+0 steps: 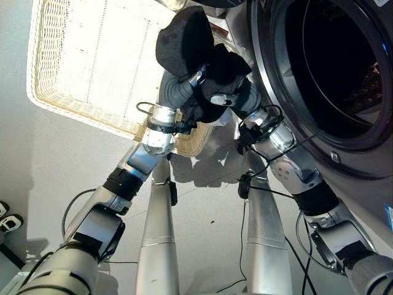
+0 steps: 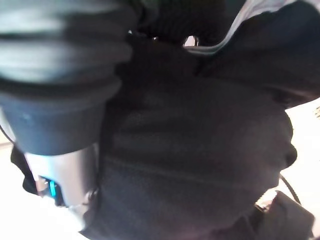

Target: Put the clothes into the washing machine.

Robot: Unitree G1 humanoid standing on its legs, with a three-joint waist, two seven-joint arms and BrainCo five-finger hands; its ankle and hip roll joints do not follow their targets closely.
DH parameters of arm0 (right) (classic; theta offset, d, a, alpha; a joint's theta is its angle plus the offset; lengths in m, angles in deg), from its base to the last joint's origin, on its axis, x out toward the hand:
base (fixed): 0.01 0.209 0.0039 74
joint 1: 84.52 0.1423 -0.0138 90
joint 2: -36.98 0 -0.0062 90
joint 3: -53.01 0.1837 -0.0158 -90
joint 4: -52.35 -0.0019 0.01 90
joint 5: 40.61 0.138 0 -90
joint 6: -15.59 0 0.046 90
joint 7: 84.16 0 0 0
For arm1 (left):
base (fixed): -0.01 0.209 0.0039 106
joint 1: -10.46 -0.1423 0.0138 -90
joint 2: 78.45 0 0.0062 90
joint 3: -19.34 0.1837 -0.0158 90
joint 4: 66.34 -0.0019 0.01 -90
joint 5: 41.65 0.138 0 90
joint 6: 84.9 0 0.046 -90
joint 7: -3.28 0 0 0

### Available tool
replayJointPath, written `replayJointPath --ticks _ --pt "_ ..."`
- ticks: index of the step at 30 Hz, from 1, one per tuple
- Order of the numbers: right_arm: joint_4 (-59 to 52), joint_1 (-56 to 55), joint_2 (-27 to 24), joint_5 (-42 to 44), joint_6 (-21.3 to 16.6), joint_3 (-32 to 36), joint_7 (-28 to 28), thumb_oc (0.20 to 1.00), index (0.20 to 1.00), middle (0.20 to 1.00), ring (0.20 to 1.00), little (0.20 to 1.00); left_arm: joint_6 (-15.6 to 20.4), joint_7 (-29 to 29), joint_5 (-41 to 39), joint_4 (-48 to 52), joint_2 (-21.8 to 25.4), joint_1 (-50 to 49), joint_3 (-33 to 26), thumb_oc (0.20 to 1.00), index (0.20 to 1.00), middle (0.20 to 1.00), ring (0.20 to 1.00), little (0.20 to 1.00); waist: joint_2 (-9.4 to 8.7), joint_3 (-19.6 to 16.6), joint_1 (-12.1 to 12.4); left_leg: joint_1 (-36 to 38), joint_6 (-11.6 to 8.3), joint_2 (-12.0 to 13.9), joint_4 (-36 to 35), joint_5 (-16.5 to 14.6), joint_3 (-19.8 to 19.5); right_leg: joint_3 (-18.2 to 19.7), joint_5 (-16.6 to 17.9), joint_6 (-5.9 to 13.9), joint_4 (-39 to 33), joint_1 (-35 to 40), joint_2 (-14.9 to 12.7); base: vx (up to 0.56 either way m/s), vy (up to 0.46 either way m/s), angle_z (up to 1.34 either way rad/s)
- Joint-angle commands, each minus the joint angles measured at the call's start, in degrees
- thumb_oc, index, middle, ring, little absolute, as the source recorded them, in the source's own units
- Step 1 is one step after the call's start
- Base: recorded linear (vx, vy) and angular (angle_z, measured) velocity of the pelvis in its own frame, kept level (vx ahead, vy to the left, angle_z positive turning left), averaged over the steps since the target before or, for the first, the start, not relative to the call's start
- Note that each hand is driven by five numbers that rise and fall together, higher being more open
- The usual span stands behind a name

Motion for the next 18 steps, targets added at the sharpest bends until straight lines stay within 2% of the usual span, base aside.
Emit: replayJointPath --ticks 1,2,7,18 --pt "-8.1 1.1 1.4 0.4 1.2 -5.8 3.0 0.517 0.517 0.517 0.517 0.517 3.9 1.2 7.8 13.7 -1.0 5.2 2.9 0.2 0.2 0.2 0.2 0.2 1.25 1.6 0.3 -0.6 5.6 -3.9 -0.1 2.1 -2.6 -2.9 3.1 4.69 -1.2 2.2 0.3 0.0 -0.014 0.03" --pt "-8.1 1.2 1.3 0.5 1.0 -6.0 3.1 0.2 0.2 0.2 0.2 0.2 4.0 0.8 7.7 13.7 -1.1 5.2 2.9 0.2 0.2 0.2 0.2 0.2 1.21 1.6 0.3 -0.6 5.58 -3.9 -0.2 2.2 -2.6 -3.0 3.1 4.69 -1.3 2.3 0.2 0.0 0.0 0.0" --pt "-8.2 1.9 1.5 2.9 0.7 -6.5 2.2 0.2 0.2 0.2 0.2 0.2 3.0 2.1 9.9 14.1 -1.3 5.9 4.3 0.2 0.2 0.2 0.2 0.2 1.15 1.6 0.2 -0.9 5.56 -3.7 0.3 2.2 -2.5 -2.9 3.0 4.67 -0.9 2.2 0.3 0.0 0.0 0.0" --pt "-7.0 0.5 3.5 7.6 -1.0 -4.8 -0.1 0.2 0.2 0.2 0.2 0.2 7.5 3.7 8.8 14.7 -2.7 4.7 3.4 0.2 0.2 0.2 0.2 0.2 1.25 1.6 0.3 -1.2 5.63 -3.9 0.3 2.3 -2.6 -2.8 3.1 4.8 -0.8 1.9 0.3 0.0 0.0 0.0"
